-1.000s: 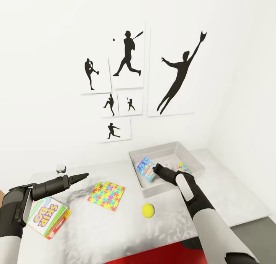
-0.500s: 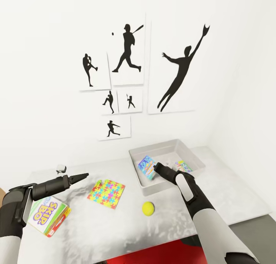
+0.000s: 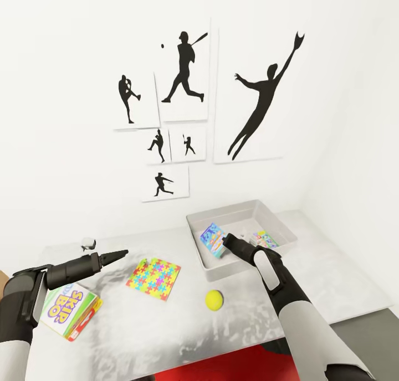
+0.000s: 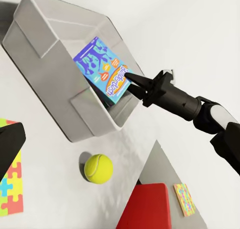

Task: Put all the toys in the child's room - the three board games (two on the bed and one on the table), the two jigsaw puzzles on the table, and the tennis ball on the table - inside the toy box on the table in the child's room.

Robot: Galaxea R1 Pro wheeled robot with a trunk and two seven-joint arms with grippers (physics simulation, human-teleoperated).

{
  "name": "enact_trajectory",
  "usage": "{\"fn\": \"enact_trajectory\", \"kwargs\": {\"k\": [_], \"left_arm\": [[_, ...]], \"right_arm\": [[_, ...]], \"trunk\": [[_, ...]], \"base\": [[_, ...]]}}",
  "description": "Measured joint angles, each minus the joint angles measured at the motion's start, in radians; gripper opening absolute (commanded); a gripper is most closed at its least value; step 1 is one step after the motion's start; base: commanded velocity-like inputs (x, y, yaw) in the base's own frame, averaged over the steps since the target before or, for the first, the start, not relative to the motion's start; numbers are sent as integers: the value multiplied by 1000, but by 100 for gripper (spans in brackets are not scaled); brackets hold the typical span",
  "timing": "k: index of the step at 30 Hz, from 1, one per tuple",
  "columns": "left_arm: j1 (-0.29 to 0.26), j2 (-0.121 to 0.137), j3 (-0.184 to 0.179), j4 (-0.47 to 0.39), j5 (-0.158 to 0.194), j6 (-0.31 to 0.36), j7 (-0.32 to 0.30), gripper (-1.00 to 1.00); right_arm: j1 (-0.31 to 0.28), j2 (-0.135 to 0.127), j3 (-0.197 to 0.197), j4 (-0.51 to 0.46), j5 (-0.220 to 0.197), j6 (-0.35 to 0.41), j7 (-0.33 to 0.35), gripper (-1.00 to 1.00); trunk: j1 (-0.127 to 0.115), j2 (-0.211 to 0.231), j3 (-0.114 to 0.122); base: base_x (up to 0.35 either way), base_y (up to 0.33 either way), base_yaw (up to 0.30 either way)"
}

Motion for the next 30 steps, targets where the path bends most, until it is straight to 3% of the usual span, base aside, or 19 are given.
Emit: {"fn": "enact_trajectory", "kwargs": {"k": [6,7,30], "left_arm": [[0,0,0,0,0,0,0,100],[0,0,0,0,0,0,0,100],[0,0,-1,0,0,0,0,100]], "right_arm": [[0,1,0,1,-1,0,-1,-100],[0,1,0,1,-1,0,-1,100],[0,12,18,-2,2,4,2,100]], "trunk": [[0,0,0],[0,0,0],[0,0,0]], "base": [[0,0,0],[0,0,0],[0,0,0]]}}
